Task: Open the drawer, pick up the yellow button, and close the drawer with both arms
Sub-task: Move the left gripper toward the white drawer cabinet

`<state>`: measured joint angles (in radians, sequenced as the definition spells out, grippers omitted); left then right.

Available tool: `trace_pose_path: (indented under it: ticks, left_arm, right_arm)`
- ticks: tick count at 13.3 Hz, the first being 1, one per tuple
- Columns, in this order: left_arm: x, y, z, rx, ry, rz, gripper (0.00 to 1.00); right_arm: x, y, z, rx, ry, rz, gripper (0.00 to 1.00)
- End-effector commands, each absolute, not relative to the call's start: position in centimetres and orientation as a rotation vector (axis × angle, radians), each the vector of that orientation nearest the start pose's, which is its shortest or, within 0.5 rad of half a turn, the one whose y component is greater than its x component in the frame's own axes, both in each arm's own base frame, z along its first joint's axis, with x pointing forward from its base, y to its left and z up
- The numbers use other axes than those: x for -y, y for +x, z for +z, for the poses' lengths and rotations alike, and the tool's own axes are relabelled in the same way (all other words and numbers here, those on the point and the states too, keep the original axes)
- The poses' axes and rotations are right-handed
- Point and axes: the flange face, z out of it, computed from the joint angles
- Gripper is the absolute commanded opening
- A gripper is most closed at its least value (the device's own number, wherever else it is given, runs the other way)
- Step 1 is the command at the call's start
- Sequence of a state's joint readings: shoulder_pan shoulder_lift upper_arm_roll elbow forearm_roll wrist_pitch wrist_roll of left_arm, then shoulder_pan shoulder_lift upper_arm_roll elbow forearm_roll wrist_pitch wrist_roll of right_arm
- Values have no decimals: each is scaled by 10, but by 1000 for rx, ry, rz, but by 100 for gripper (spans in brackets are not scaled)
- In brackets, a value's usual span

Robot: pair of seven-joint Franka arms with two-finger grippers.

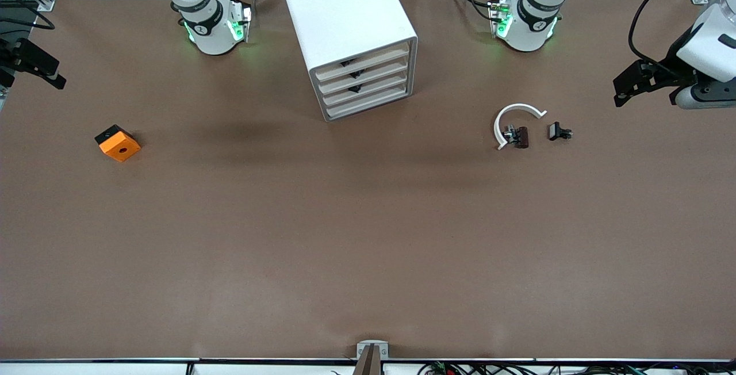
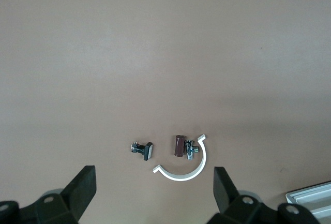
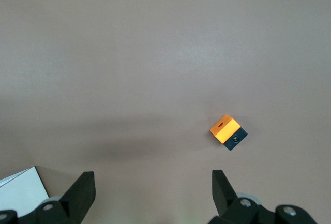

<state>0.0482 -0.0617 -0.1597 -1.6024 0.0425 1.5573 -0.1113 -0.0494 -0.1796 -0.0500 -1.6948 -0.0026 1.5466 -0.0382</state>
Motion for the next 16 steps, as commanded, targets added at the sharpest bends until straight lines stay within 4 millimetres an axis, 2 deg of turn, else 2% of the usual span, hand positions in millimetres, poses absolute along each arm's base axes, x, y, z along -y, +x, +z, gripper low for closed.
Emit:
trace_pose_path:
  ticks: [1, 5, 7, 11, 12, 14, 16]
  left_arm:
    - [59, 533, 645, -10, -3104, -39, 100]
    - [60, 539, 646, -4, -3113, -45, 100]
    - [70, 543, 645, 3, -3191, -42, 100]
    - [82, 577, 623, -49, -3232, 3, 100]
    - [88, 581, 611, -68, -3226, 35, 100]
    - [107, 598, 568, -97, -3232, 158, 100]
    - [123, 607, 539, -124, -3228, 221, 100]
  right_arm:
    - [49, 489, 667, -86, -3139, -70, 100]
    - [49, 489, 667, -89, -3139, -70, 100]
    - [49, 489, 668, -89, -3139, -72, 100]
    - [49, 489, 667, -88, -3137, -70, 100]
    - [49, 489, 667, -88, -3137, -67, 100]
    - [49, 489, 667, -88, -3137, -67, 100]
    - [49, 489, 667, -88, -3137, -67, 100]
